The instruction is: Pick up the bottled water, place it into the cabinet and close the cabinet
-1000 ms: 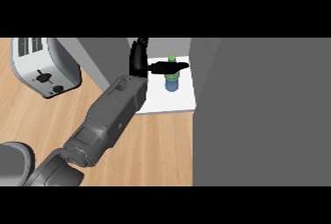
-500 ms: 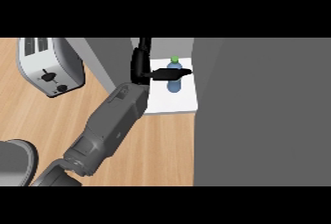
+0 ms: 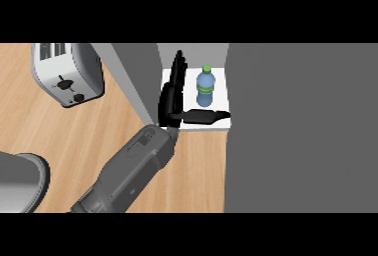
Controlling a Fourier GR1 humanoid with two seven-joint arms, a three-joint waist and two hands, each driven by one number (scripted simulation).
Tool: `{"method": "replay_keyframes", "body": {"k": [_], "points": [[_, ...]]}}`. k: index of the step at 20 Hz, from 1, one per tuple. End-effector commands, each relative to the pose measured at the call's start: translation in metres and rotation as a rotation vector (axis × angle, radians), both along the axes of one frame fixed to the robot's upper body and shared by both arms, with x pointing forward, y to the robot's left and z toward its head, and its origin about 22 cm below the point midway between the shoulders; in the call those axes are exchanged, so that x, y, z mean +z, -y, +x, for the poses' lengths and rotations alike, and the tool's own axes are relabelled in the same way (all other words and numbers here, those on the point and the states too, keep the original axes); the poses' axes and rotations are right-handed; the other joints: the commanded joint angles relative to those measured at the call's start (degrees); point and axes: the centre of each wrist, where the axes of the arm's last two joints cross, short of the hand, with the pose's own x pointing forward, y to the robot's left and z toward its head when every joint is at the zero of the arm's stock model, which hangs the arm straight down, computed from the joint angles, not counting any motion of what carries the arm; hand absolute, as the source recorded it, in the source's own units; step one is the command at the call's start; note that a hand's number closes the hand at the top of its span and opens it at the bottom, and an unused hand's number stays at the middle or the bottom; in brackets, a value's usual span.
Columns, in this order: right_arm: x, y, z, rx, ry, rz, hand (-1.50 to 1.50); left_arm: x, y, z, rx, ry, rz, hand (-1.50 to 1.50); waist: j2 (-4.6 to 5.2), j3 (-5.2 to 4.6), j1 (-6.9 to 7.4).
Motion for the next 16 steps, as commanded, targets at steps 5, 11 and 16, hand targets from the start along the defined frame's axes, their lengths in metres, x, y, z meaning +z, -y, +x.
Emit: {"method": "replay_keyframes", "body": {"k": [5,11,16], "points": [[0.036,-0.024,-0.009,-0.008,0.050,-0.066,-1.50,-0.024,0.012,-0.087,-0.052,-0.026,-0.103,-1.50,-0.27,-0.04,1.48],[0.035,-0.012,-0.007,0.018,0.042,-0.118,-1.50,-0.036,-0.001,-0.139,-0.127,-0.035,-0.122,1.50,0.05,0.01,0.80],[0.030,-0.023,-0.006,0.100,0.019,-0.129,1.50,-0.015,-0.028,-0.169,-0.163,-0.030,-0.122,1.50,-0.09,0.04,1.03]]}}
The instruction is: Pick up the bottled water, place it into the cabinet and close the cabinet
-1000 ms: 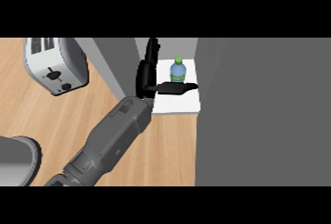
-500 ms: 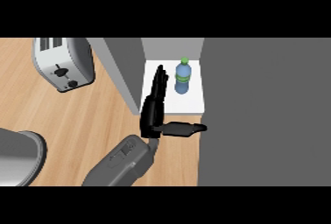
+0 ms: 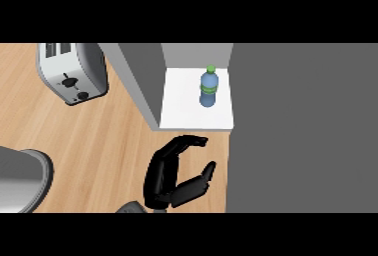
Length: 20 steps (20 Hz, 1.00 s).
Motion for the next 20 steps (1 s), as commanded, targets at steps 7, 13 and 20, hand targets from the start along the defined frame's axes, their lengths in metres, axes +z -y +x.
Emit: {"method": "replay_keyframes", "body": {"k": [7,13,20], "points": [[0.023,-0.025,-0.019,0.175,-0.017,-0.150,1.50,-0.007,-0.084,-0.057,-0.013,-0.013,0.048,1.50,-0.05,-0.01,-0.88],[0.037,-0.041,-0.006,0.387,-0.023,-0.241,1.50,0.006,-0.121,-0.054,0.005,0.002,0.085,1.50,0.09,-0.16,-0.37],[0.044,-0.058,-0.011,0.422,0.066,-0.222,1.50,0.036,-0.168,-0.066,0.007,0.034,0.043,-1.50,-0.34,-0.30,-0.37]]}}
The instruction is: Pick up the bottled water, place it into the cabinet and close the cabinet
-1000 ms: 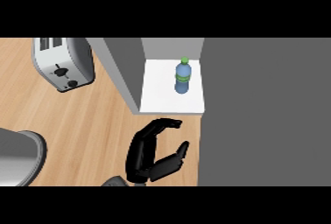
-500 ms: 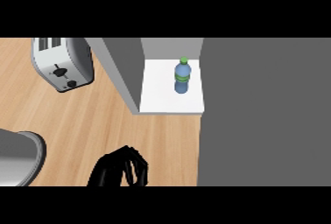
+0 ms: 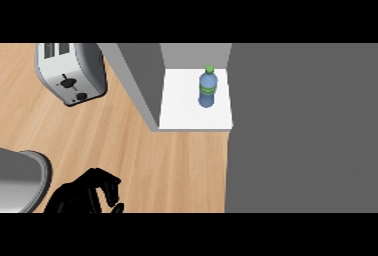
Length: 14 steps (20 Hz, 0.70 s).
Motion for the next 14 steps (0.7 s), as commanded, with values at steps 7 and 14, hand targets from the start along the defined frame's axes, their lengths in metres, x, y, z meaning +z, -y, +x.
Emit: {"method": "replay_keyframes", "body": {"k": [7,14], "points": [[0.054,-0.050,-0.011,0.189,0.143,-0.188,1.50,0.029,-0.057,-0.013,0.063,0.030,0.005,-1.50,-0.41,-0.28,0.87],[0.057,-0.062,-0.001,0.303,0.186,-0.198,1.50,0.036,-0.078,-0.022,0.082,0.015,-0.010,-1.50,-0.91,-0.58,1.26]]}}
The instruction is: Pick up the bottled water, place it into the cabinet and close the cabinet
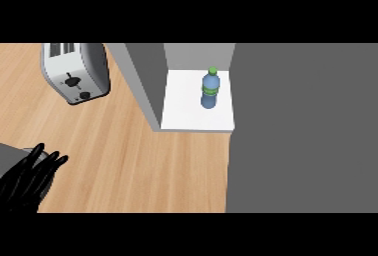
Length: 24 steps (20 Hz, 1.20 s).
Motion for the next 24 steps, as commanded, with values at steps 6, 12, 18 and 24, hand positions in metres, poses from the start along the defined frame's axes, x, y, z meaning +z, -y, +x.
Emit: {"method": "replay_keyframes", "body": {"k": [6,12,18,24], "points": [[0.062,-0.043,-0.002,0.158,0.224,-0.239,1.50,0.012,-0.026,-0.011,-0.005,-0.016,0.000,-1.50,-0.60,-0.43,1.55],[0.062,-0.054,0.013,0.230,0.239,-0.264,1.50,0.013,-0.039,-0.017,0.013,-0.047,0.007,-1.50,-1.12,-0.73,1.75],[0.056,-0.071,0.026,0.233,0.179,-0.210,1.50,0.017,-0.051,-0.021,0.010,-0.036,0.008,-1.50,-0.71,-0.61,2.03],[0.055,-0.090,0.042,0.227,0.146,-0.186,1.50,0.021,-0.067,-0.026,0.010,-0.046,0.028,-1.50,-1.00,-0.69,3.17]]}}
